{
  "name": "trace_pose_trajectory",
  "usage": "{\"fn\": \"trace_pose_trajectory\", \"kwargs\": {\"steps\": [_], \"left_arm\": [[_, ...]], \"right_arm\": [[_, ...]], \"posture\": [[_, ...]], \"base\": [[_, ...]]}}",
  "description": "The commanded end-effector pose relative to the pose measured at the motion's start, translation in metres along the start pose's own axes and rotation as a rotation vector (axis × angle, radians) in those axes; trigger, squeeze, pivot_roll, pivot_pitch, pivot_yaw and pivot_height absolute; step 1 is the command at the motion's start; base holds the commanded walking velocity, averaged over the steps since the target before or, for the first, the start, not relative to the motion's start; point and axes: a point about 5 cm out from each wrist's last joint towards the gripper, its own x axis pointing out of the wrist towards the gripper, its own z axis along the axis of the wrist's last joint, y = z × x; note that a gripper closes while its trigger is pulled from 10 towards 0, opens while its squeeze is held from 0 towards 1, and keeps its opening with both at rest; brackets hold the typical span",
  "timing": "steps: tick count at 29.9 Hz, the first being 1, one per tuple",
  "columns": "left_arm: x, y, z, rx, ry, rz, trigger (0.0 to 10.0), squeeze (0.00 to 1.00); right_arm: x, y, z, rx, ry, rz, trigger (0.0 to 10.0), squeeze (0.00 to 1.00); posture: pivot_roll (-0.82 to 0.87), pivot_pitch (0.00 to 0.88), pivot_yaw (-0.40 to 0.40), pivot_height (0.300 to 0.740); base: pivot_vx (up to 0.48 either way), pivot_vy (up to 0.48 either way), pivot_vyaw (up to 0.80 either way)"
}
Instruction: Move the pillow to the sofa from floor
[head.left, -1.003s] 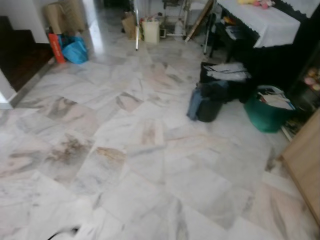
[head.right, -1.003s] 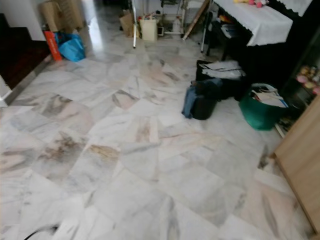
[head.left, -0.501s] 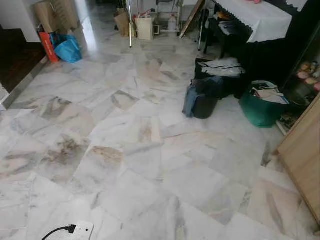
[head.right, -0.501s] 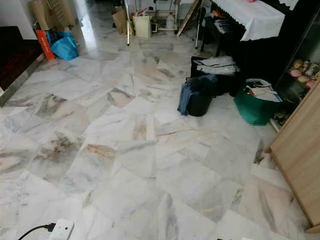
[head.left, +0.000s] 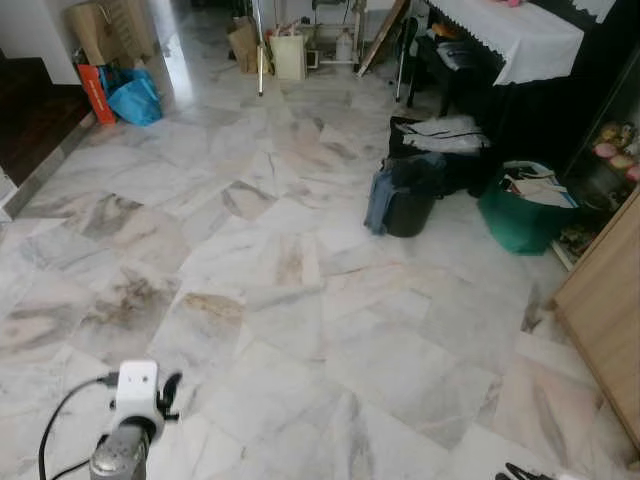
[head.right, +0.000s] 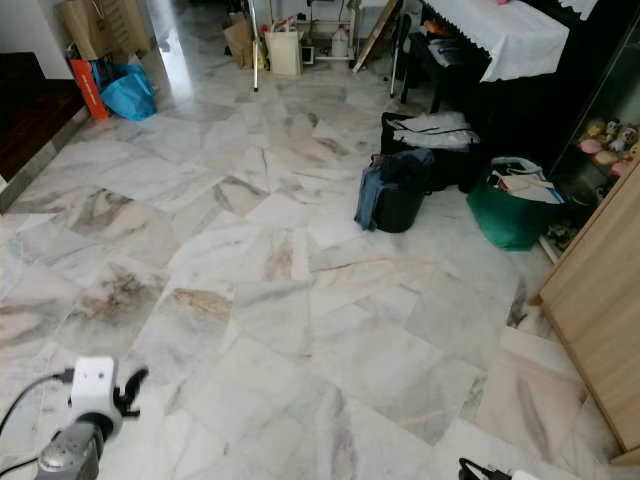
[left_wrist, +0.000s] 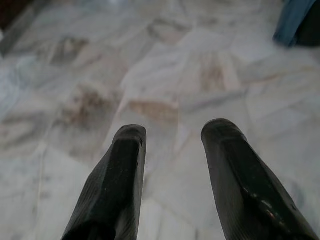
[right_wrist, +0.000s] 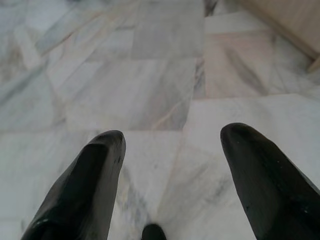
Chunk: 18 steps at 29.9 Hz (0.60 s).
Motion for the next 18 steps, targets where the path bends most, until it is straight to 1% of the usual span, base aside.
{"fn": "trace_pose_trajectory", "kwargs": {"steps": [1, 2, 3, 4, 5, 6, 7, 8, 10, 13, 15, 16, 17, 18], "left_arm": [[-0.002, -0.008, 0.006, 0.018, -0.052, -0.036, 10.0, 0.00], [-0.001, -0.013, 0.012, 0.025, -0.092, -0.056, 10.0, 0.00], [-0.001, -0.018, 0.020, 0.027, -0.130, -0.075, 10.0, 0.00], [-0.001, -0.021, 0.024, 0.027, -0.154, -0.086, 10.0, 0.00], [-0.001, -0.024, 0.034, 0.033, -0.205, -0.099, 10.0, 0.00], [-0.001, -0.024, 0.034, 0.033, -0.205, -0.099, 10.0, 0.00], [-0.004, -0.027, 0.044, 0.040, -0.252, -0.105, 10.0, 0.00], [-0.004, -0.027, 0.044, 0.040, -0.252, -0.105, 10.0, 0.00], [-0.008, -0.026, 0.052, 0.040, -0.291, -0.095, 10.0, 0.00], [-0.016, -0.025, 0.055, 0.041, -0.303, -0.090, 10.0, 0.00], [-0.018, -0.025, 0.056, 0.039, -0.308, -0.088, 10.0, 0.00], [-0.022, -0.024, 0.058, 0.041, -0.316, -0.082, 10.0, 0.00], [-0.028, -0.022, 0.062, 0.039, -0.328, -0.072, 10.0, 0.00], [-0.028, -0.022, 0.062, 0.039, -0.328, -0.072, 10.0, 0.00]], "right_arm": [[-0.001, -0.001, 0.003, 0.029, -0.051, -0.015, 10.0, 0.00], [0.012, 0.013, 0.027, 0.001, -0.158, 0.016, 10.0, 0.00], [0.023, 0.027, 0.059, -0.032, -0.288, 0.046, 10.0, 0.00], [0.028, 0.037, 0.082, -0.050, -0.378, 0.066, 10.0, 0.00], [0.026, 0.044, 0.105, -0.075, -0.487, 0.096, 10.0, 0.00], [0.026, 0.044, 0.105, -0.075, -0.487, 0.096, 10.0, 0.00], [0.022, 0.046, 0.113, -0.090, -0.539, 0.118, 10.0, 0.00], [0.022, 0.046, 0.113, -0.090, -0.539, 0.118, 10.0, 0.00], [0.020, 0.056, 0.122, -0.139, -0.568, 0.206, 10.0, 0.00], [0.024, 0.060, 0.131, -0.193, -0.559, 0.248, 10.0, 0.00], [0.024, 0.060, 0.135, -0.207, -0.560, 0.252, 10.0, 0.00], [0.023, 0.062, 0.141, -0.214, -0.573, 0.264, 10.0, 0.00], [0.018, 0.068, 0.151, -0.225, -0.608, 0.288, 10.0, 0.00], [0.018, 0.068, 0.151, -0.225, -0.608, 0.288, 10.0, 0.00]], "posture": [[0.01, 0.000, 0.006, 0.740], [0.01, 0.000, 0.006, 0.740], [0.01, 0.000, 0.006, 0.740], [0.01, 0.000, 0.006, 0.740], [0.01, 0.000, 0.004, 0.740], [0.01, 0.000, 0.004, 0.740], [0.01, 0.000, 0.002, 0.740], [0.01, 0.000, 0.002, 0.740], [0.01, 0.000, -0.002, 0.740], [0.01, 0.000, -0.017, 0.740], [0.02, 0.000, -0.023, 0.740], [0.02, 0.000, -0.031, 0.740], [0.02, 0.000, -0.035, 0.740], [0.02, 0.000, -0.035, 0.740]], "base": [[0.000, 0.000, 0.00], [0.000, 0.000, 0.00], [0.000, 0.000, 0.00], [0.000, 0.000, 0.00], [0.000, 0.000, 0.00], [0.000, 0.000, 0.00], [0.000, 0.000, 0.00], [0.000, 0.000, 0.00], [0.000, 0.000, 0.00], [0.000, 0.000, 0.00], [0.000, 0.000, 0.00], [0.000, 0.000, 0.00], [0.000, 0.000, 0.00], [0.000, 0.000, 0.00]]}}
